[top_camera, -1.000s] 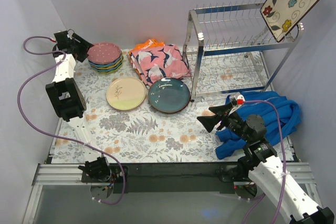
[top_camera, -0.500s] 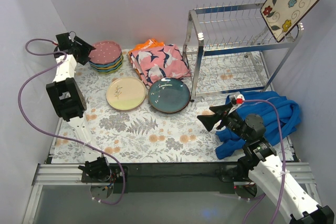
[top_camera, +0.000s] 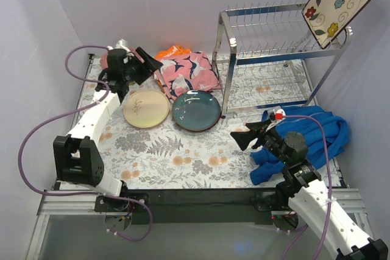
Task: Unload the plates from the dish rack
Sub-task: Place the plate at the corner of the board, then unload the plate from the dish rack.
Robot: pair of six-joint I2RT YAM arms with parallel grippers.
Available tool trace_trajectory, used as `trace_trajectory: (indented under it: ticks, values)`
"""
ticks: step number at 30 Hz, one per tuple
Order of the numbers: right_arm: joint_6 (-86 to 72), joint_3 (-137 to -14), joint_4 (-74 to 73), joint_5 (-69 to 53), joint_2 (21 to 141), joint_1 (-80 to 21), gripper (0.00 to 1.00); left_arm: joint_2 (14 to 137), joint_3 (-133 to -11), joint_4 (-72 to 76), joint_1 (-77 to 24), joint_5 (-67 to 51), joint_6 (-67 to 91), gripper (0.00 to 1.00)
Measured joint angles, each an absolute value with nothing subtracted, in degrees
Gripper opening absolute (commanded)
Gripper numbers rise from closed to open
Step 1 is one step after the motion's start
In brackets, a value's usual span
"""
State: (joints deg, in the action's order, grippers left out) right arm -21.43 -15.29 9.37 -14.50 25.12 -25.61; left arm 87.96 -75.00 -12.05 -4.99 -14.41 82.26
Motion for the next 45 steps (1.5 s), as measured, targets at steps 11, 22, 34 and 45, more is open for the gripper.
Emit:
trace_trajectory:
  ticks: [11,22,34,45]
  values:
    - [-22.46,-22.92,2.79,-4.12,27.44,-25.61,0.96,70.59,-48.4,-2.26,-20.58,-8.93,84.03,0.68]
    - [-14.81,-40.4,-2.68,15.53,36.64,-25.61,0.94,63.09,-35.14,8.62,-34.35,-10.59,84.75,0.68]
    - [1.63,-70.74,-7.62,39.88,52.97,-25.06,0.9,50.68,-23.49,10.22,-53.06,5.48,75.11,0.68]
    - [2.35,-98.19,-16.25,33.78,68.86,-5.3,0.9,49.04,-22.94,10.79,-52.99,11.81,73.67,0.68]
